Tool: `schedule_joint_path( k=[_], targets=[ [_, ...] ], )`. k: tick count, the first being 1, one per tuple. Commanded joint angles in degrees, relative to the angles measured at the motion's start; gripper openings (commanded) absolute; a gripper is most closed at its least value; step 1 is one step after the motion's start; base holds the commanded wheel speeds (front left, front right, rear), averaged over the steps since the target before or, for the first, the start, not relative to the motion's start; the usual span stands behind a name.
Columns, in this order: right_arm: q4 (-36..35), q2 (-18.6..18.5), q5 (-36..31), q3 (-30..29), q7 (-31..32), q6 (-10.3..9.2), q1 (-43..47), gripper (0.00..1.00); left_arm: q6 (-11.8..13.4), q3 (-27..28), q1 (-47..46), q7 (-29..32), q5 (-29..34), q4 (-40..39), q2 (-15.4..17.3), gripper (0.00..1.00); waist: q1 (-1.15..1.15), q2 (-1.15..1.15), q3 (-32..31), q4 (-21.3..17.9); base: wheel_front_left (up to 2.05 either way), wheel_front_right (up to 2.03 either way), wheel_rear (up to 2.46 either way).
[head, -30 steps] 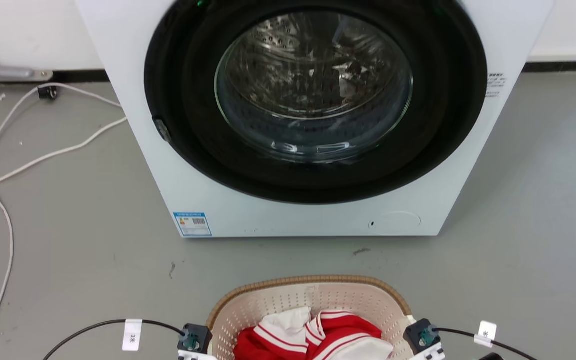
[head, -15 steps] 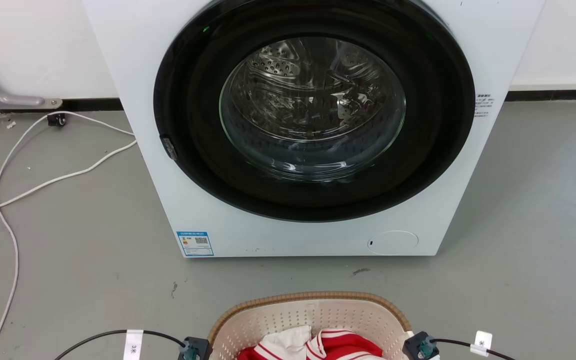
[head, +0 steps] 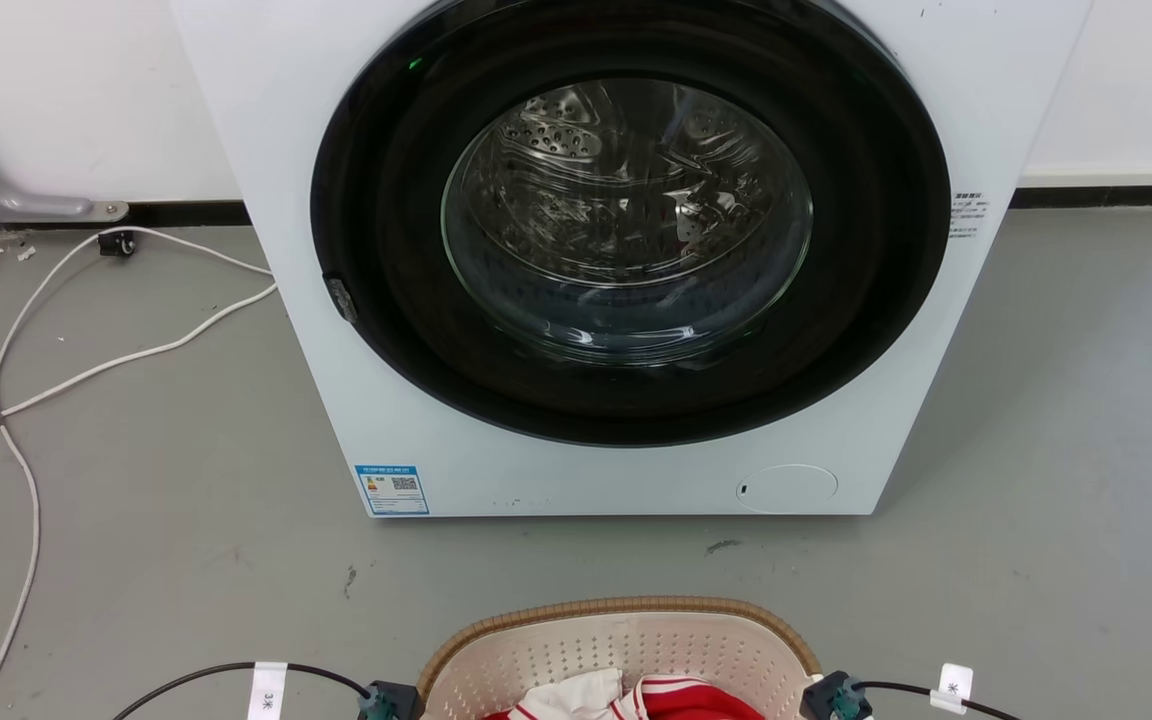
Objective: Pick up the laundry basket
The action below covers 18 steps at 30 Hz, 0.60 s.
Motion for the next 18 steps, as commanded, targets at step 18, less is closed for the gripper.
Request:
schedule_joint_path(
  k=[18],
  targets=[
    [0.10, -0.44, 3.15, 3.65, -0.11, 0.16, -0.85, 0.00, -0.23, -4.53, -1.21, -0.84, -3.95, 0.03, 0.93, 0.00, 0.00, 0.00, 0.02, -0.07, 0.00, 0.00, 0.00]
  ],
)
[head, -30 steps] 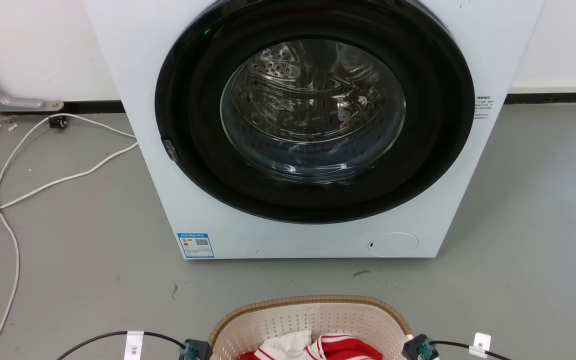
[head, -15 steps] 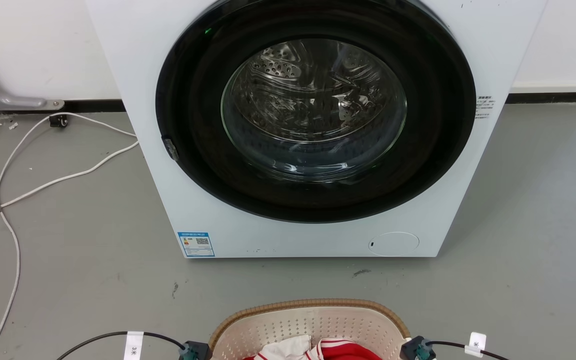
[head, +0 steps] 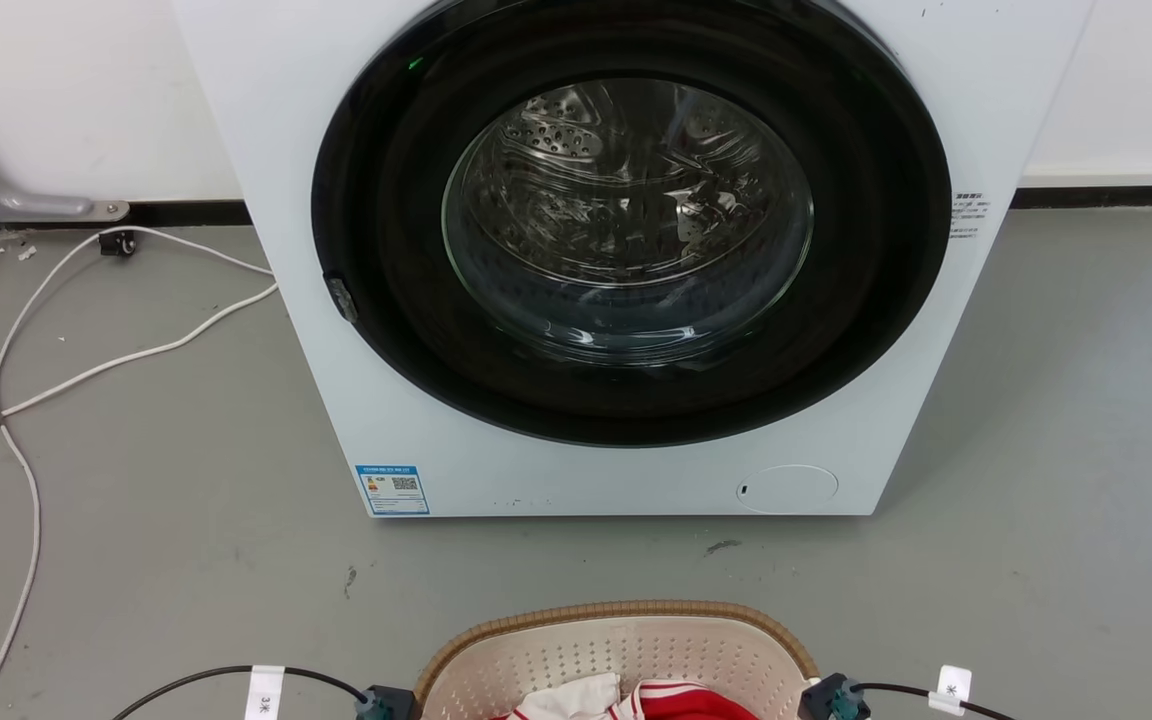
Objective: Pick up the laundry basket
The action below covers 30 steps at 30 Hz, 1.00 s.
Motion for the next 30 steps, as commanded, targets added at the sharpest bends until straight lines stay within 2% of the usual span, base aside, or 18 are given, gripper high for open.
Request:
schedule_joint_path(
  k=[1, 30],
  targets=[
    [-0.02, -0.24, -0.21, 0.55, -0.20, 0.16, -0.65, 0.00, -0.23, -0.40, -1.15, -0.34, 0.21, -0.15, 0.19, 0.00, 0.00, 0.00, -0.01, -0.01, 0.00, 0.00, 0.00],
    [0.07, -1.00, 3.23, 3.78, -0.31, 0.16, -1.12, 0.00, -0.23, -5.38, -1.83, -1.24, -4.96, 0.63, 0.66, 0.00, 0.00, 0.00, 0.03, -0.12, 0.00, 0.00, 0.00]
  ],
)
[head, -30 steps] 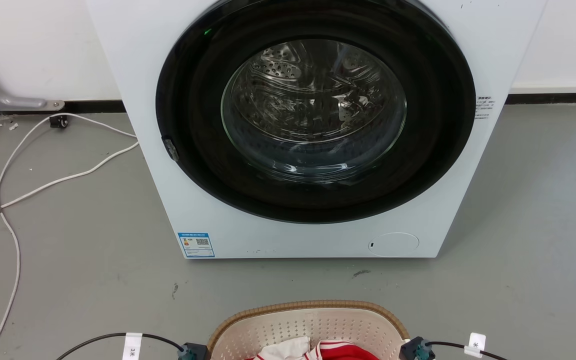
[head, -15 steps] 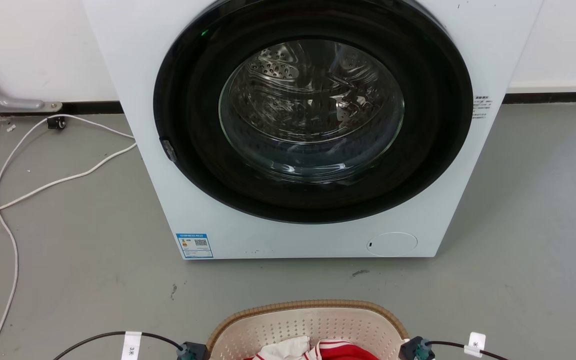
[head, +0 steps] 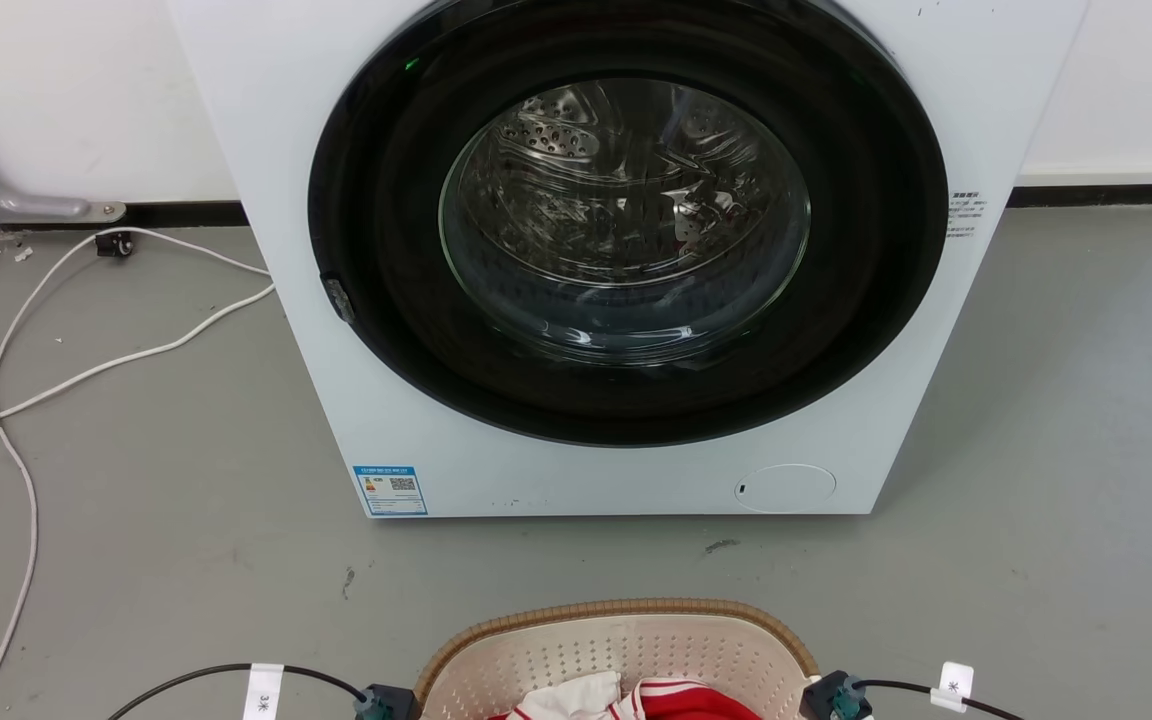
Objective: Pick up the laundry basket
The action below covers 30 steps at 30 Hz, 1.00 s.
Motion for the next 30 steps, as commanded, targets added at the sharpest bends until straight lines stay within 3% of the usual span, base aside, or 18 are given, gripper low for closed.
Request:
schedule_joint_path(
  k=[1, 30],
  targets=[
    [0.03, -0.50, -0.31, 0.54, -0.23, 0.16, -0.53, 0.00, -0.23, -0.35, -1.00, -0.32, -0.03, 0.02, 0.30, 0.00, 0.00, 0.00, 0.01, -0.03, 0.00, 0.00, 0.00],
    [0.04, -0.92, 1.60, 2.25, -0.20, 0.16, -0.29, 0.00, -0.23, -3.98, -1.35, -1.20, -3.31, 0.66, 0.35, 0.00, 0.00, 0.00, 0.08, -0.14, 0.00, 0.00, 0.00]
  ],
)
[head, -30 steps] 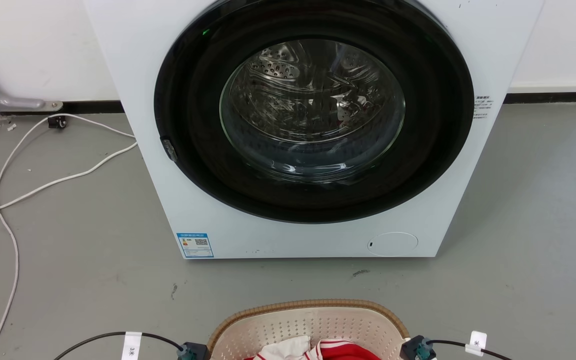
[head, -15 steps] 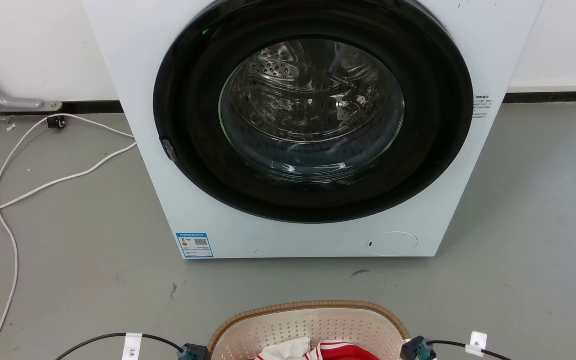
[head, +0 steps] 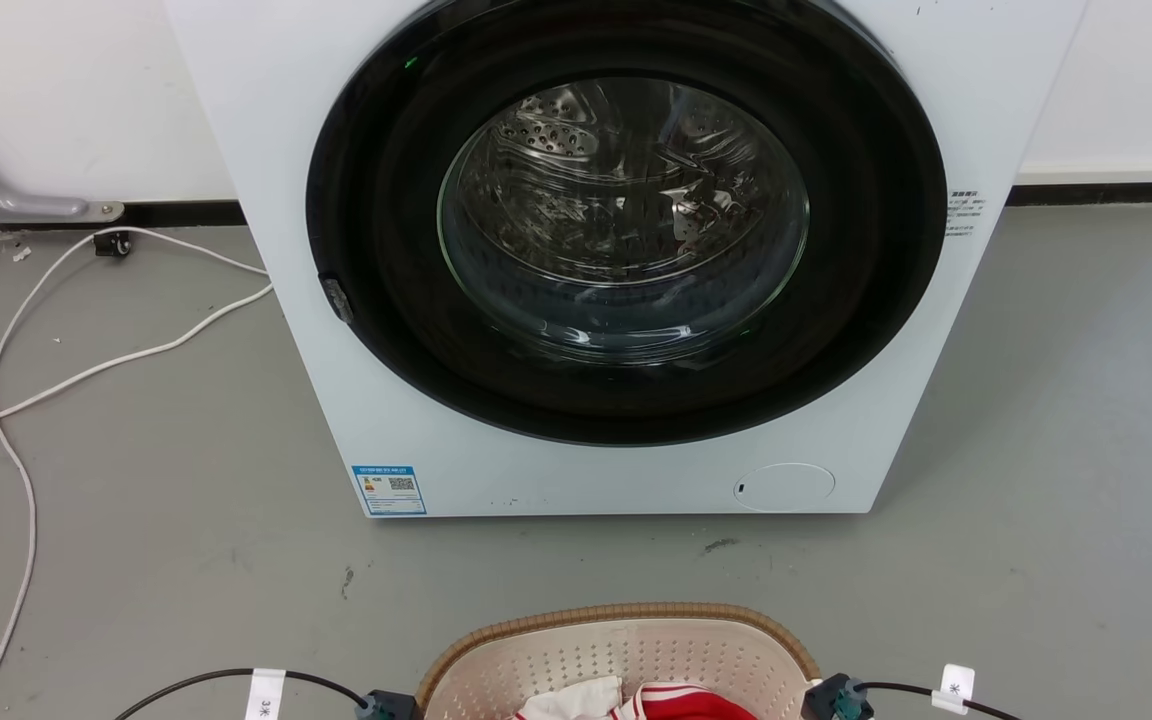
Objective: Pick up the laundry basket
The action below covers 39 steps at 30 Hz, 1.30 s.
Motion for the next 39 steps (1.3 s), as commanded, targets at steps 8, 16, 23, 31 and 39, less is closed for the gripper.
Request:
schedule_joint_path(
  k=[8, 16, 23, 31, 39],
  targets=[
    [0.04, -0.74, 0.05, 0.77, 0.06, 0.16, -0.41, 0.00, -0.23, -1.17, -1.30, -0.51, -0.71, 0.12, 0.31, 0.00, 0.00, 0.00, 0.11, 0.04, 0.00, 0.00, 0.00],
    [0.05, -0.76, 0.31, 0.95, 0.26, 0.16, -0.37, 0.00, -0.23, -1.87, -1.54, -0.64, -1.45, 0.19, 0.38, 0.00, 0.00, 0.00, 0.20, 0.16, 0.00, 0.00, 0.00],
    [0.05, -0.74, 0.45, 1.04, 0.30, 0.16, -0.43, 0.00, -0.23, -2.48, -1.65, -0.85, -1.96, 0.24, 0.47, 0.00, 0.00, 0.00, 0.25, 0.22, 0.00, 0.00, 0.00],
    [0.05, -0.76, 0.65, 1.15, 0.42, 0.16, -0.44, 0.00, -0.24, -3.18, -1.74, -0.89, -2.69, 0.31, 0.55, 0.00, 0.00, 0.00, 0.19, 0.28, 0.00, 0.00, 0.00],
    [0.05, -0.72, 0.84, 1.24, 0.46, 0.16, -0.23, 0.00, -0.24, -3.79, -1.67, -1.13, -3.41, 0.37, 0.66, 0.00, 0.00, 0.00, 0.02, 0.16, 0.00, 0.00, 0.00]
  ],
)
